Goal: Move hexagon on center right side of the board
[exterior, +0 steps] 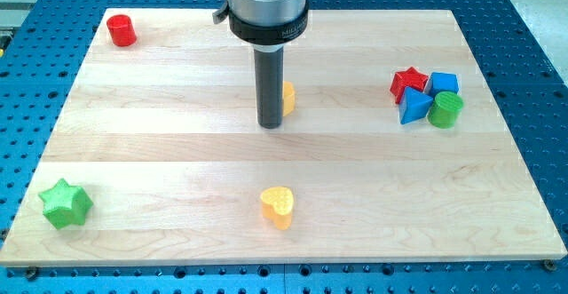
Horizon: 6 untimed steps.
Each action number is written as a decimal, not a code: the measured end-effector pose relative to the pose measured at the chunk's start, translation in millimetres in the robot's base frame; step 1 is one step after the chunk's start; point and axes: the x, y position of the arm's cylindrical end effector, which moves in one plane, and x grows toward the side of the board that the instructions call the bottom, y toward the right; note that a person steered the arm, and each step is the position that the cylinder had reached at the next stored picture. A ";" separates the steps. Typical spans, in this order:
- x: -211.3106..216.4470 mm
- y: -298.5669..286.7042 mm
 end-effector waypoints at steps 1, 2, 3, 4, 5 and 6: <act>-11.5 8.0; -38.0 20.7; -63.4 2.1; -58.8 86.5; -57.7 117.0; -69.1 121.7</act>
